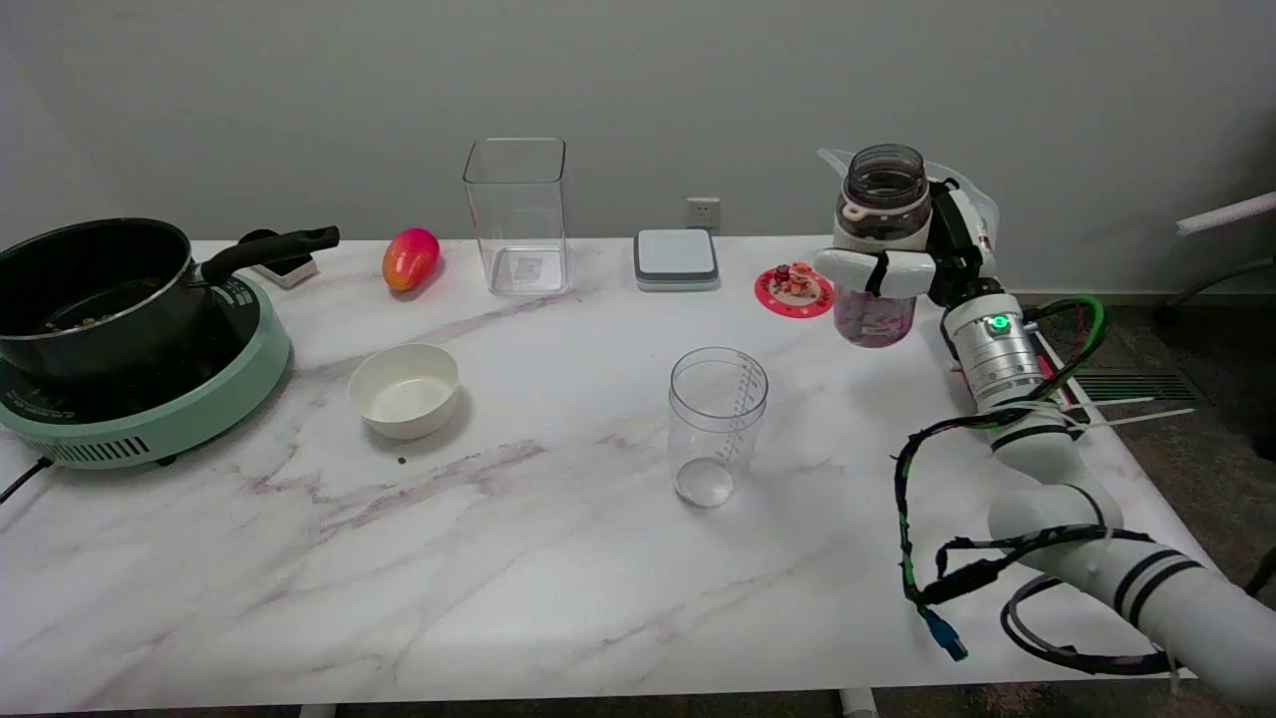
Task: Pour the candy into the transparent cup.
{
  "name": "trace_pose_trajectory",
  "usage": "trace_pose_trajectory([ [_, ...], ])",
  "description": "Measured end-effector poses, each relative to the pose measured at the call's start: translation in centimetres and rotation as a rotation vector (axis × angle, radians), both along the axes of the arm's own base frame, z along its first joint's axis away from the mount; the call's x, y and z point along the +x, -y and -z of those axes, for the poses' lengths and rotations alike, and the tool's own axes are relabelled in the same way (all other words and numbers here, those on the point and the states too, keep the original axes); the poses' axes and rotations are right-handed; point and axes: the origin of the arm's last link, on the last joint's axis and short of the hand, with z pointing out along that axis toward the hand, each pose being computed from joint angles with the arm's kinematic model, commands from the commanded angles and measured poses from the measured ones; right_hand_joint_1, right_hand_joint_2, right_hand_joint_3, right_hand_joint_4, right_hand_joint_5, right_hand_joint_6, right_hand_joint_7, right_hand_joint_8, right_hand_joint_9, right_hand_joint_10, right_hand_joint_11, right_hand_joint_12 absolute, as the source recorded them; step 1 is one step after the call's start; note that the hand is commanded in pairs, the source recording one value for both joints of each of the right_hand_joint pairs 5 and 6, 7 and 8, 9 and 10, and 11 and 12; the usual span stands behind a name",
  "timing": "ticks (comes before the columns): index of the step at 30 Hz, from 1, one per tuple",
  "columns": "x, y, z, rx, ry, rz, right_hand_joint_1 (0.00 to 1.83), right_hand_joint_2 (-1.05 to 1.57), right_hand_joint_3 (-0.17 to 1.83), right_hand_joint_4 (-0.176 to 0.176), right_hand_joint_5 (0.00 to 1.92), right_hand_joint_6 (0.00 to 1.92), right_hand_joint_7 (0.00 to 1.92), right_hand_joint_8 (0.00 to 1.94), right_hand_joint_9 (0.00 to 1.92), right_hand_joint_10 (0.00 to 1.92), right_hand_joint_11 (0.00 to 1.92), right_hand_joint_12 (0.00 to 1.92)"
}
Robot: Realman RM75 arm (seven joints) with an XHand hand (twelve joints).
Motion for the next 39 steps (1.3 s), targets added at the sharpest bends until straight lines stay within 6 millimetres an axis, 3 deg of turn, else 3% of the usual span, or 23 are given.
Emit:
trace_pose_trajectory([
  [12, 2.1, -3.6, -0.7, -0.119, -0.303, 0.052, 1.44, 1.16, 0.37, 0.0, 1.71, 1.71, 1.63, 1.63, 1.54, 1.54, 1.28, 1.28],
  [21, 3.4, -6.7, 0.0, -0.19, -0.411, 0.037, 1.45, 1.15, 0.38, 0.0, 1.69, 1.69, 1.62, 1.62, 1.54, 1.54, 1.28, 1.28],
  [39, 4.4, -10.3, 5.3, -0.165, -0.426, 0.005, 1.51, 1.06, 0.45, 0.0, 1.61, 1.61, 1.59, 1.59, 1.53, 1.53, 1.26, 1.26],
])
